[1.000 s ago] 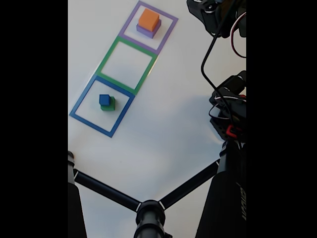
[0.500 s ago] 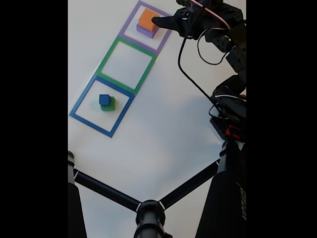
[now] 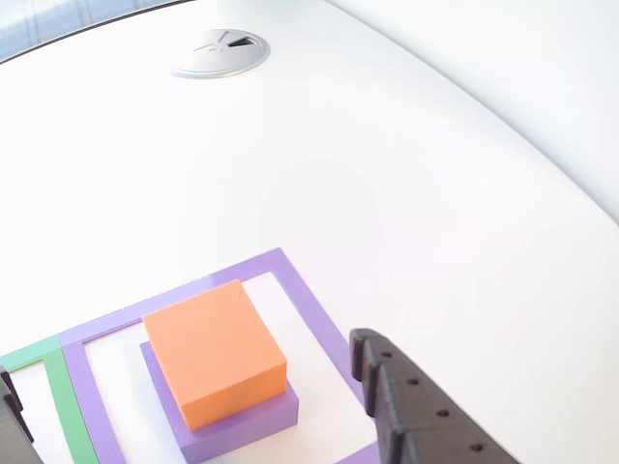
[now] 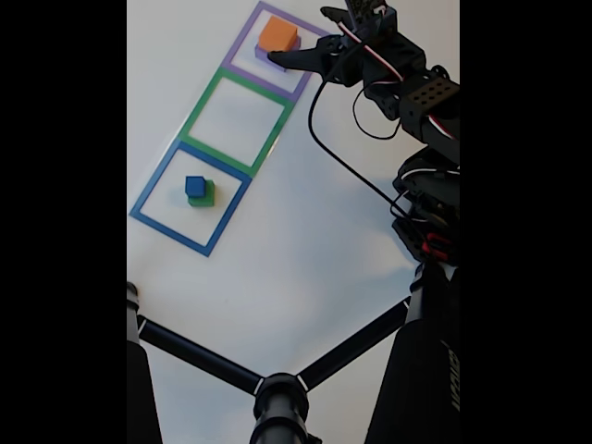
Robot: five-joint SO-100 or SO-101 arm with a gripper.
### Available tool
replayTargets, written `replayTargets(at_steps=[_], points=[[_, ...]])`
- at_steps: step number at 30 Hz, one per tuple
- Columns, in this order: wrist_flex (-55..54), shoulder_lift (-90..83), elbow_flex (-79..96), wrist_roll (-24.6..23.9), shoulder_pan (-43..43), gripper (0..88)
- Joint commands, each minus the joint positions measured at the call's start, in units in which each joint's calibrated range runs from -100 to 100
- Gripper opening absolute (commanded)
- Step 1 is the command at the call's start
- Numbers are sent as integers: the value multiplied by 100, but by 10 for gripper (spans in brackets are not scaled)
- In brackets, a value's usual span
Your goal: Tower of hanoi
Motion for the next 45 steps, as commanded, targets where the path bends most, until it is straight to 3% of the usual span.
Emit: replayTargets(at_steps=[1,9,18,36,45], points=[[-1216,824,-1,18,-50,438],[-3111,2633,-137,18,84,443],[-4390,4401,-810,18,17,437],[-4754,5717,-1810,18,-396,410],[-4762,5830,-1801,18,-635,291]])
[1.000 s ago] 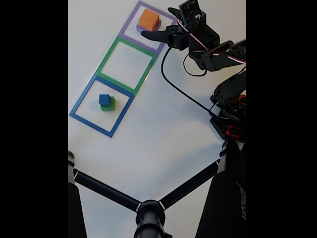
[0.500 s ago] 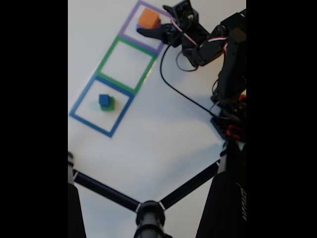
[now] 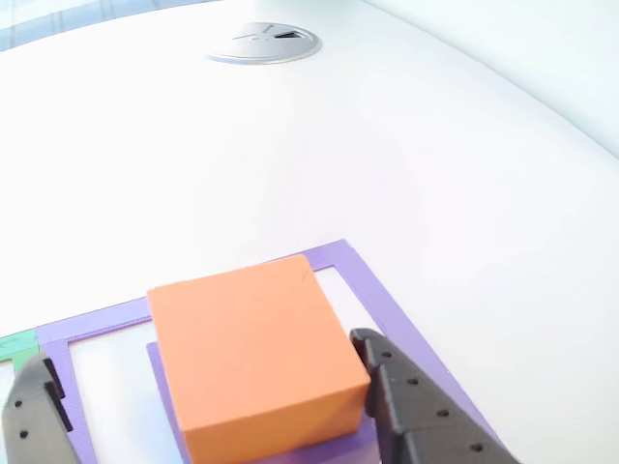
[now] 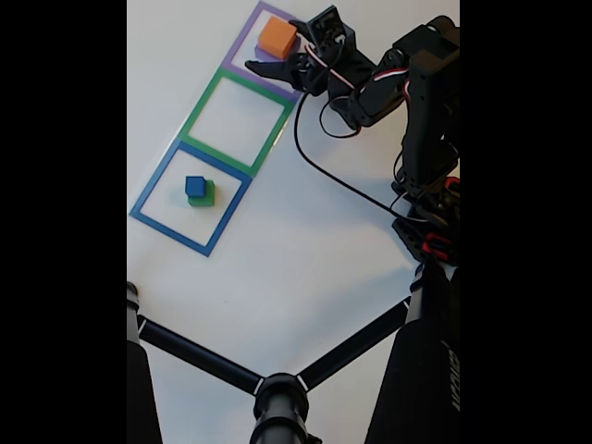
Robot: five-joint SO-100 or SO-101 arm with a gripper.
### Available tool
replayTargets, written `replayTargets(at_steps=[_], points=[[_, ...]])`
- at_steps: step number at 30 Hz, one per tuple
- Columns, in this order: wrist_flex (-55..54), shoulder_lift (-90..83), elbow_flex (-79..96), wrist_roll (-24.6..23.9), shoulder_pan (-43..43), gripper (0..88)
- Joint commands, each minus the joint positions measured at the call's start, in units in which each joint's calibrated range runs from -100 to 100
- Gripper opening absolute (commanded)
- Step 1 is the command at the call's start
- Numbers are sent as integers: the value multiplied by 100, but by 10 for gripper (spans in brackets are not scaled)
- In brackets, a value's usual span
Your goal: Tower of hanoi
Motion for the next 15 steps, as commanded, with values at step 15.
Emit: replayTargets(at_steps=[15], points=[[-111,-134,-83,0,-233,111]])
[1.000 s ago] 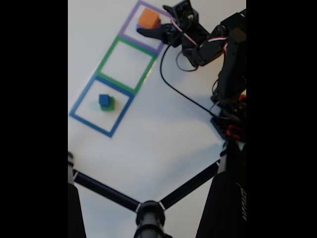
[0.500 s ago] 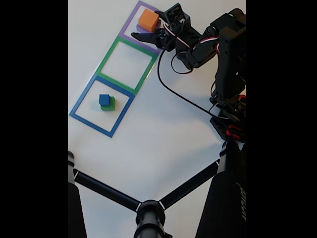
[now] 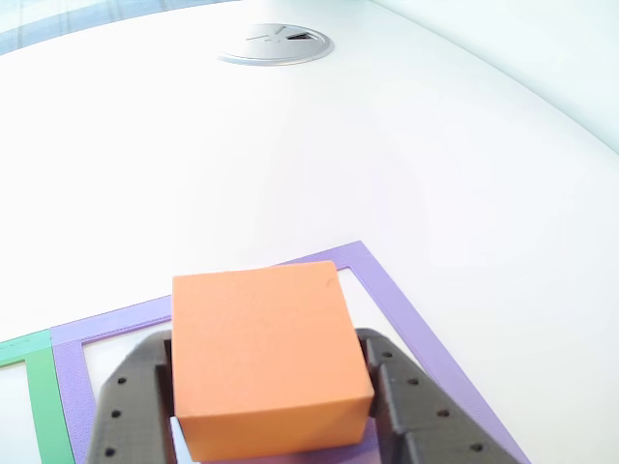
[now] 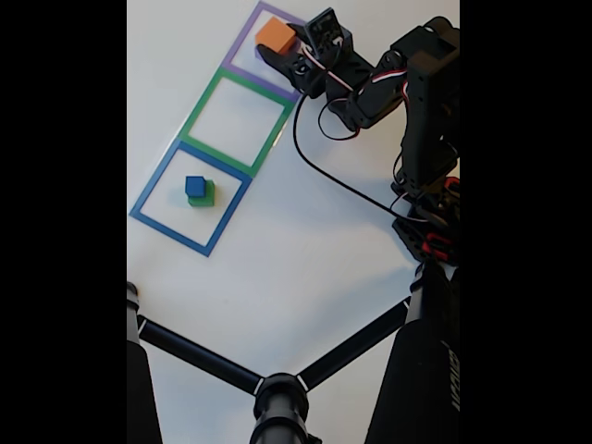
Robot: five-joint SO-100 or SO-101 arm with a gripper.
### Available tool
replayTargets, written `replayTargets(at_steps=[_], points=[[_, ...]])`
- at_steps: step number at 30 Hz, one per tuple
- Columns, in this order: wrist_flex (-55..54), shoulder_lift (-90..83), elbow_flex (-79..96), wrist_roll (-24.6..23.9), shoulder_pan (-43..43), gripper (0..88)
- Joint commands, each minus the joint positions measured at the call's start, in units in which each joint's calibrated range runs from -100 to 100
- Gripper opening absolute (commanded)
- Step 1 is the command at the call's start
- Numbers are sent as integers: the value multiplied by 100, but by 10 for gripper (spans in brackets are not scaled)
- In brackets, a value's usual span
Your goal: Tower of hanoi
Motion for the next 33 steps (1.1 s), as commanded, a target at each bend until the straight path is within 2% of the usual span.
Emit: replayTargets(at_steps=[1,9,15,18,22,27,30,33], points=[[-95,-167,-73,54,-126,109],[707,-1104,190,54,-222,117],[2772,-3211,527,54,-337,119],[4148,-4390,517,54,-385,117],[6990,-6069,-92,54,-471,115],[10966,-7071,-2464,54,-826,114],[12715,-7119,-4092,54,-1152,114],[13889,-7127,-5264,54,-1506,114]])
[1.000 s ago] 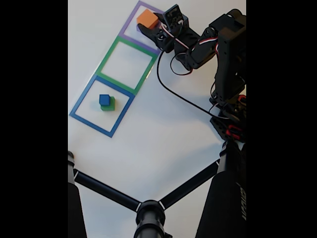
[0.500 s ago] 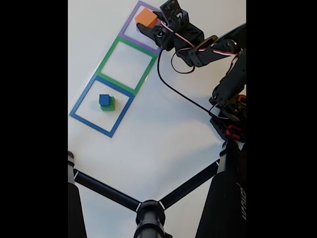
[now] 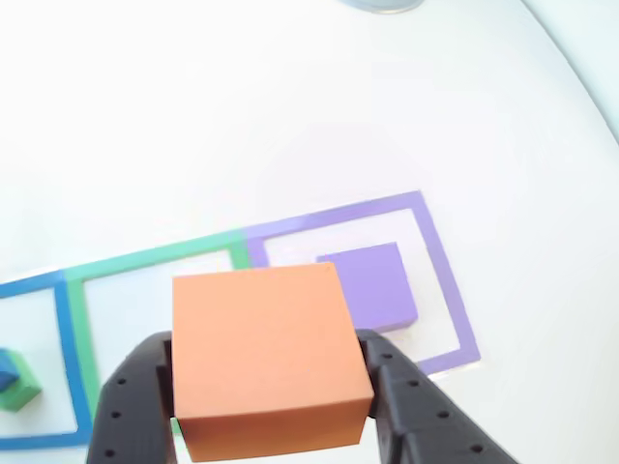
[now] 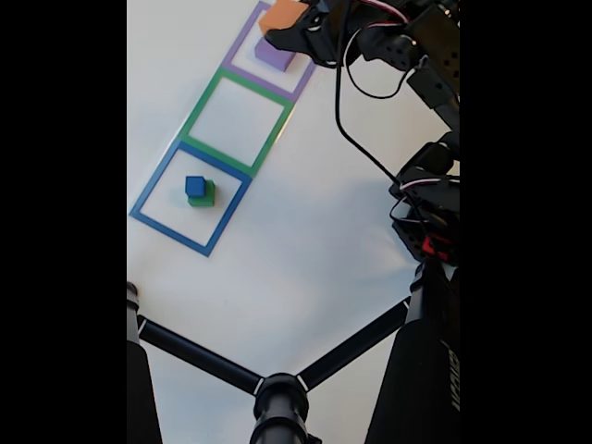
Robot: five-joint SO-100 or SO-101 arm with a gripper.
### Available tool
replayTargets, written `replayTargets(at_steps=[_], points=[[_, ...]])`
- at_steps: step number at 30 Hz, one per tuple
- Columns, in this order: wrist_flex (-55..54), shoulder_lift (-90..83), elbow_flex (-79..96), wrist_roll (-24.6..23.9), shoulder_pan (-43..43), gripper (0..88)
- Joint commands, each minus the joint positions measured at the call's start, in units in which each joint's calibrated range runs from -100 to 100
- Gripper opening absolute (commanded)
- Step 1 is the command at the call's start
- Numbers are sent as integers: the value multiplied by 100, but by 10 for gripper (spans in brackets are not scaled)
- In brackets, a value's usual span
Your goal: Tower of hanoi
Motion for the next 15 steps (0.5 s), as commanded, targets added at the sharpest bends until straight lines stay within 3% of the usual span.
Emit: replayTargets(at_steps=[1,7,15], points=[[2105,-288,-2129,0,-500,113],[2963,-345,-3019,0,-980,112],[2963,-304,-3056,0,-1344,110]])
